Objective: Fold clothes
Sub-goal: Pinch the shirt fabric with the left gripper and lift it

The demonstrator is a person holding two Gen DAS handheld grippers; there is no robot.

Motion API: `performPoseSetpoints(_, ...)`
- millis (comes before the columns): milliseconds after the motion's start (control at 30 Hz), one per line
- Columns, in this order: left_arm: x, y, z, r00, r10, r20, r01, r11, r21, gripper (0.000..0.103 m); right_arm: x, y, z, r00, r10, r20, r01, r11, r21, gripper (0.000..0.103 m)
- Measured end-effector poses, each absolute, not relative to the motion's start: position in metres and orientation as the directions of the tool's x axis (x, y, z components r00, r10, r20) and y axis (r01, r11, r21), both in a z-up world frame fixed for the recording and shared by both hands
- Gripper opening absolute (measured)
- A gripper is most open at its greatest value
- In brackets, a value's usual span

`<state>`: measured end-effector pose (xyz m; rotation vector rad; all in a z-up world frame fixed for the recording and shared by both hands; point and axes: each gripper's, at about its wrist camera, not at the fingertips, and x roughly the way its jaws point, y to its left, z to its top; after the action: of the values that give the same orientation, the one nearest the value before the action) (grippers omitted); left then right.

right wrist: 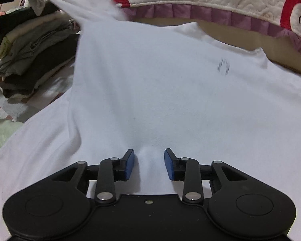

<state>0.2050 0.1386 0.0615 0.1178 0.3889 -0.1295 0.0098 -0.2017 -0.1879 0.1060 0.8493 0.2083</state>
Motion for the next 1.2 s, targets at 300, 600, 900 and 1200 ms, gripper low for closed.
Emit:
performPoseSetpoints(300, 0.19, 0.129, 0.046, 0.932, -0.041, -0.361, 0.116, 0.976, 0.186, 0.027, 0.012, -0.208, -0.186, 0.621, 0.244, -0.744, -0.134, 0.969, 0.206, 0.039)
performPoseSetpoints(600, 0.198, 0.101, -0.033, 0.711, -0.27, -0.649, 0.375, 0.927, 0.025, 0.058, 0.011, -0.206, -0.186, 0.605, 0.345, -0.718, -0.145, 0.934, 0.327, 0.043)
performPoseSetpoints(900, 0.248, 0.099, -0.152, 0.471, -0.31, -0.826, 0.248, 0.945, -0.213, 0.06, 0.008, -0.201, -0.191, 0.569, 0.501, -0.652, -0.159, 0.845, 0.51, 0.043)
performPoseSetpoints(1200, 0.258, 0.144, -0.106, 0.779, -0.35, -0.521, 0.165, 0.915, -0.368, 0.008, 0.007, -0.204, -0.202, 0.555, 0.579, -0.597, -0.166, 0.781, 0.603, 0.044)
